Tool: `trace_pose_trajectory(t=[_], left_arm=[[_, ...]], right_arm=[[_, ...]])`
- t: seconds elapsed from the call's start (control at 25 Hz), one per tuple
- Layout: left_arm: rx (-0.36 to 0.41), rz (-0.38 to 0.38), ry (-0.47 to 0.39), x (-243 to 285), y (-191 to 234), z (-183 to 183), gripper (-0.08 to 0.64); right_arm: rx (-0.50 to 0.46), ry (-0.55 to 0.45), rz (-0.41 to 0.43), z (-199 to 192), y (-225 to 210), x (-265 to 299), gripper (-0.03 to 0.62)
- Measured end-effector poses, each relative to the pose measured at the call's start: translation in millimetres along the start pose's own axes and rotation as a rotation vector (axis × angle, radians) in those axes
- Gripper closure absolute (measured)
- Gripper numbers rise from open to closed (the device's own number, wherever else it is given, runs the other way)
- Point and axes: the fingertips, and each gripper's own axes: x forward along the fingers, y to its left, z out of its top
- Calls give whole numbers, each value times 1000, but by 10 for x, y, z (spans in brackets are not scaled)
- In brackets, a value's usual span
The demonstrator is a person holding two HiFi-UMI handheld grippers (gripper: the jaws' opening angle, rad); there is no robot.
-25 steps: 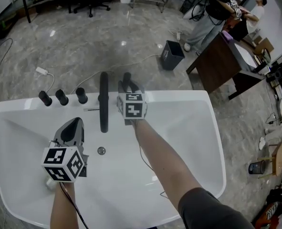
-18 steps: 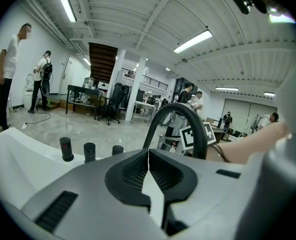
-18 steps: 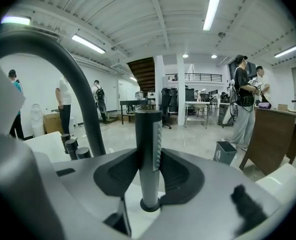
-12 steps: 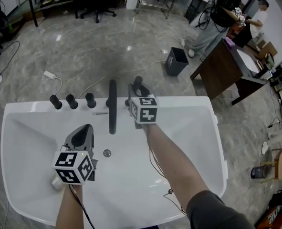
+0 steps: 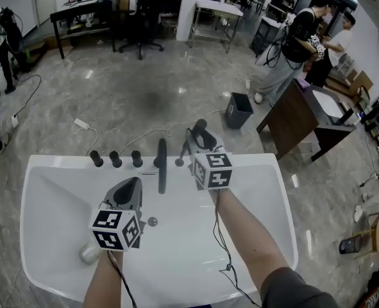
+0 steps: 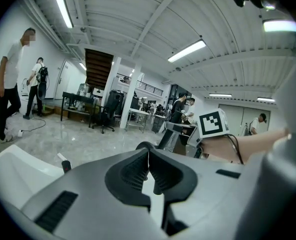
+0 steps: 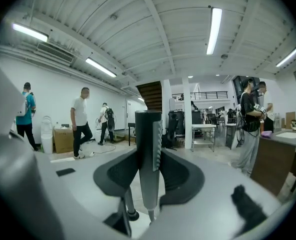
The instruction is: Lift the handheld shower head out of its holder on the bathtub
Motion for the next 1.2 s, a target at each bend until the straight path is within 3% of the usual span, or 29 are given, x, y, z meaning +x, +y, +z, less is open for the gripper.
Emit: trace_pose_trajectory(t=[0.44,0.76,1.0,1.2], left_arm=[[9,-52,-66,-786,-402,498,545],[31,-102,-120,-1504,-741,540,545],[29,-144,-115,-1794,-810,424,545],[13,-176,-93,-1912,-826,243,545]], right_arm=[[-55,-111,5,974,368,-1182,453],[-13,-160,-22,1196,760,-2131,453],[-37,-217,-58,1260,1013,-2918,453],[18,-267,-110,1261,1084,-3511,453]])
